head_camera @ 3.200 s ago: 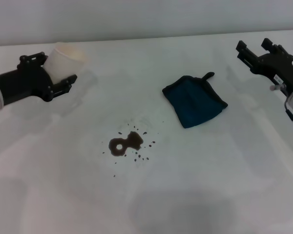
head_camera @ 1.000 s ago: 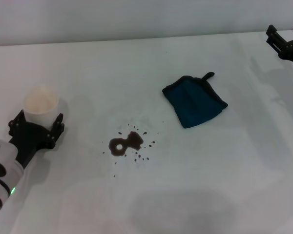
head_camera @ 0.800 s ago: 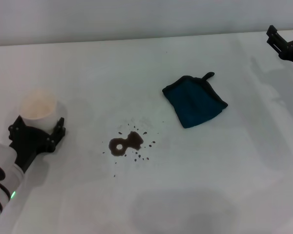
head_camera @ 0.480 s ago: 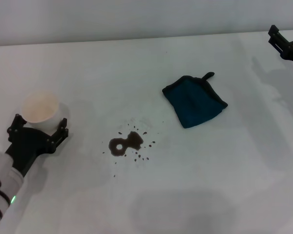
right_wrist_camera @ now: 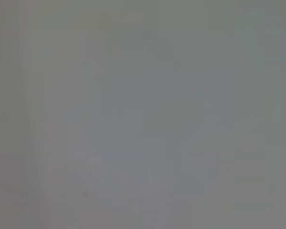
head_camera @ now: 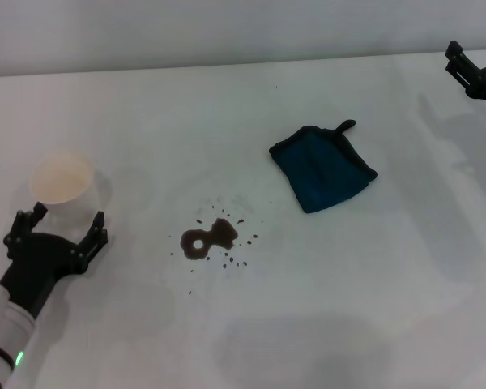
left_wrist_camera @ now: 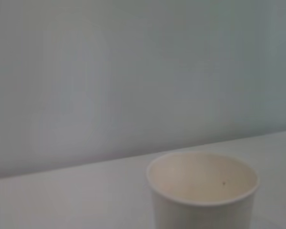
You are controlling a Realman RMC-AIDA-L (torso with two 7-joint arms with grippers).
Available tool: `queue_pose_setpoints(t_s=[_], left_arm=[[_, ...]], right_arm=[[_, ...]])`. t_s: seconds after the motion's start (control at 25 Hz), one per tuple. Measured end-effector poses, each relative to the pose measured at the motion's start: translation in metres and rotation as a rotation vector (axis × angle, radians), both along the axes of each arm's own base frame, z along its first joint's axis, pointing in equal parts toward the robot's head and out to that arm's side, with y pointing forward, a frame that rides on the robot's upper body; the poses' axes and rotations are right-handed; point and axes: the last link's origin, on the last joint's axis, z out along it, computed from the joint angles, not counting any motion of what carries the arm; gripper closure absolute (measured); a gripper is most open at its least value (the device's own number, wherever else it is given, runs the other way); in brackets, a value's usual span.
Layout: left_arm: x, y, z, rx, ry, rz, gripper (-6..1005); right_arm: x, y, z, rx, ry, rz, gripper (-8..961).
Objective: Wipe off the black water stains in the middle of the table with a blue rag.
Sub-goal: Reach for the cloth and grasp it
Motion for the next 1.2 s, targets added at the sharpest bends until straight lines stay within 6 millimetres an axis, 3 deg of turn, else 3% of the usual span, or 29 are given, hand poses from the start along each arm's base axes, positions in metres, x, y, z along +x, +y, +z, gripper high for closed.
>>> queue_pose_setpoints(t_s=[0.4,0.68,0.8,0.92,1.2], left_arm=[[0.002,-0.029,-0.003,0.075,-0.143,0.090,108],[-0.007,-0.054,0.018,0.200,-0.196,0.083,107],[-0.016,-0.062,0.031,0.245,-0.248,0.095,107],[-0.027,-0.063,0.040,0.255,-0.291,0.114,108],[-0.033,-0.054,0.049,0.263,-0.280,0.106,108]], right_arm=[[-0.002,0.006,0.006,-0.136,0.093,0.020,127],[-0.015,0.014,0.026,-0.437,0.149,0.012,131],[-0.032,0.024,0.030,-0.555,0.120,-0.012,137],[-0.062,0.035,0.023,-0.670,0.019,-0.035,143],[-0.118,0.054,0.007,-0.815,-0.337,-0.306,146]])
